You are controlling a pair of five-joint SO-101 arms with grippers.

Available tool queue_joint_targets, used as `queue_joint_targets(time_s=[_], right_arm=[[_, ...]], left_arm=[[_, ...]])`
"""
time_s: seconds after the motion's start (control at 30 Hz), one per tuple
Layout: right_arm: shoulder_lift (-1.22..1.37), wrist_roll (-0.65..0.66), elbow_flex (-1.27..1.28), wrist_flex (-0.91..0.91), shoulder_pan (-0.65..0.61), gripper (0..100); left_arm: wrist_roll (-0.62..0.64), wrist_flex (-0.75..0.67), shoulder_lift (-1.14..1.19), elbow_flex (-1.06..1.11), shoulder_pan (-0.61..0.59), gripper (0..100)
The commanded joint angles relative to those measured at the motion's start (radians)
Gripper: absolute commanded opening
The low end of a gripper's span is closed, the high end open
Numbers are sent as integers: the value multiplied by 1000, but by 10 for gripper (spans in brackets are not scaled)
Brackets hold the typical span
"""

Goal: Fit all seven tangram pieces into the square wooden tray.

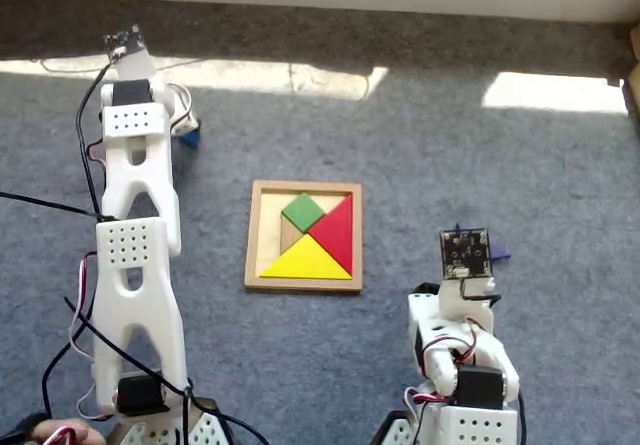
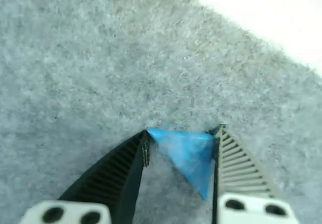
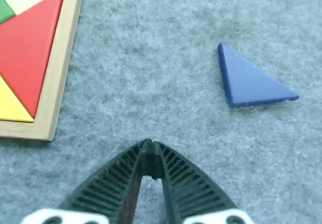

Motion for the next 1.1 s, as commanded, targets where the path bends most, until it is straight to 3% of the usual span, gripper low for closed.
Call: queue_joint_targets(time_s=[0.0, 0.17, 0.4, 0.73, 1.07], right_arm=[[-16, 11, 84, 2, 10, 10], [-16, 11, 84, 2, 10, 10], [-16, 11, 84, 2, 10, 10], [-16, 11, 84, 2, 10, 10], [-16, 11, 84, 2, 10, 10]], left_arm=[[-138, 5, -1, -24, 27, 165], [-264, 37, -10, -24, 28, 76], [-508, 173, -65, -24, 64, 77], [-698, 344, -196, -24, 90, 77], [-885, 351, -338, -18, 206, 77]])
